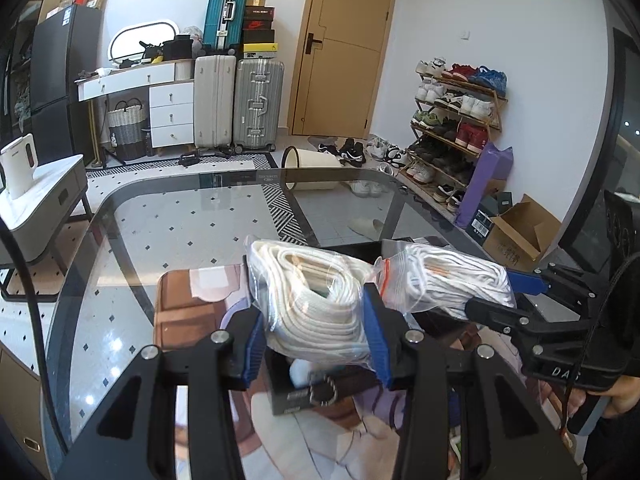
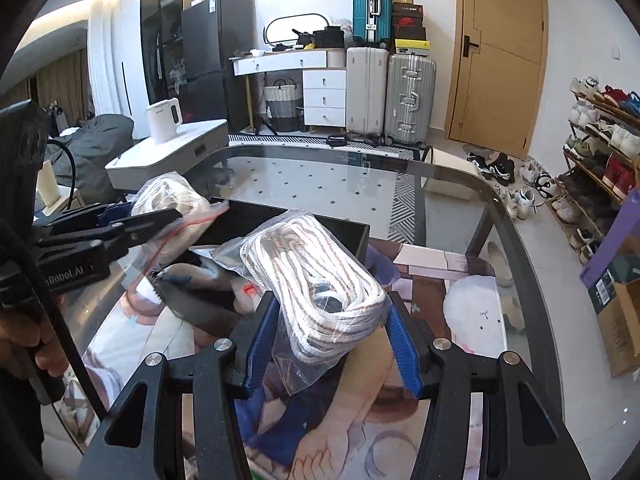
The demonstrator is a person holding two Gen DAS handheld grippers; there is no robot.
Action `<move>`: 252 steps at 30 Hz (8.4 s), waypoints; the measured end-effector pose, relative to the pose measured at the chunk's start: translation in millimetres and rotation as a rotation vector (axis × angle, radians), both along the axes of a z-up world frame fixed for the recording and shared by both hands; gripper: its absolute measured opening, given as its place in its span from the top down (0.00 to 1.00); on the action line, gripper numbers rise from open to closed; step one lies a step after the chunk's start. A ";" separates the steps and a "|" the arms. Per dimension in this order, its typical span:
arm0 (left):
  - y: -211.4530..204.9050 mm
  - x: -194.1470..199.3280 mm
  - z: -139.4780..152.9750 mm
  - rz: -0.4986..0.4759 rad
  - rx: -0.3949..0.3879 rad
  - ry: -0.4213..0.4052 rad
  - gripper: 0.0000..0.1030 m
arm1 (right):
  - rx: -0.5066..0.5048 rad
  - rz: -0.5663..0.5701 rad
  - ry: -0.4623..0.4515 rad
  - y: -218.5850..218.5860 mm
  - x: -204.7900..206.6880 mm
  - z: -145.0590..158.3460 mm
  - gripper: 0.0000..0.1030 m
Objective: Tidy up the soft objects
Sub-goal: 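Carry both clear bags over the black box with both grippers, then open both grippers to drop the bags into the box, then move both grippers back toward the white cable and green sachet, then close the left gripper on the coiled white cable, then grasp the green medicine sachet with the right gripper, then carry the white cable and green sachet over the black box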
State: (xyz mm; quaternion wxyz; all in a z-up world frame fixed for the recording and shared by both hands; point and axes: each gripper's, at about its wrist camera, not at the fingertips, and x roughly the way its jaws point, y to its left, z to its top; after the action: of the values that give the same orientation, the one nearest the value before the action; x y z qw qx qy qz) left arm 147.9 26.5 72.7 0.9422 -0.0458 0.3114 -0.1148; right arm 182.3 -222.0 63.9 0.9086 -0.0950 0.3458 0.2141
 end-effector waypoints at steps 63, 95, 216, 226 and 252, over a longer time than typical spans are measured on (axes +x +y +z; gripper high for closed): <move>-4.4 -88.5 -8.5 0.046 0.009 -0.014 0.00 | 0.127 0.011 -0.019 -62.2 -75.8 -0.1 0.01; -33.2 -127.9 -40.9 -0.094 0.048 0.042 0.00 | 0.142 -0.014 0.094 -78.2 -116.2 -46.5 0.01; -13.3 -115.0 -33.7 -0.012 0.067 0.020 0.72 | 0.087 0.143 0.022 -32.4 -112.3 -29.2 0.56; -13.3 -107.3 -64.2 -0.032 0.072 0.133 0.42 | 0.083 0.140 0.041 -34.2 -112.3 -37.4 0.56; -1.5 -102.5 -30.6 -0.006 0.012 0.063 0.72 | 0.110 0.161 0.021 -24.5 -91.8 -23.8 0.56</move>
State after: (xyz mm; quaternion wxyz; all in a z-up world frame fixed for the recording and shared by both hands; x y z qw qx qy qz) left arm 45.4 24.9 42.1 0.9318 -0.0430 0.3419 -0.1141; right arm 90.5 -246.5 40.1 0.8886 -0.0702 0.3342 0.3062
